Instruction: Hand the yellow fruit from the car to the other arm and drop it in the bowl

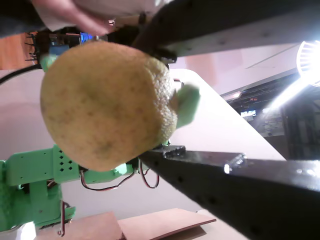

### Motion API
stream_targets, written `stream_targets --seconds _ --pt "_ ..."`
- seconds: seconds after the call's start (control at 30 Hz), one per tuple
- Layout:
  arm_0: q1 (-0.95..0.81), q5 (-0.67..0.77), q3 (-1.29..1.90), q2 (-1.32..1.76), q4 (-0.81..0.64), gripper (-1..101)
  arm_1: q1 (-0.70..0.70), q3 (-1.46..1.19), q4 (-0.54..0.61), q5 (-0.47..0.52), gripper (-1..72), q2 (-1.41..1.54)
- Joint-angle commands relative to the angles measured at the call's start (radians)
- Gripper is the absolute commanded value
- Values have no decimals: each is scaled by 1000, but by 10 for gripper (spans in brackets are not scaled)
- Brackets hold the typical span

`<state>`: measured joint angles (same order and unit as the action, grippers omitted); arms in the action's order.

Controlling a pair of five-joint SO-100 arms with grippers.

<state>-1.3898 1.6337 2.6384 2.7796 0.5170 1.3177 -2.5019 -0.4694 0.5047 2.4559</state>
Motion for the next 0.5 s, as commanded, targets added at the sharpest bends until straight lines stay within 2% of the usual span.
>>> stream_targets --seconds 0.0,0.47 --pt "-8 9 -15 35 0 -1 -20 49 46 20 334 -6" --pt "-8 9 -15 41 6 -1 -21 63 109 64 270 -40"
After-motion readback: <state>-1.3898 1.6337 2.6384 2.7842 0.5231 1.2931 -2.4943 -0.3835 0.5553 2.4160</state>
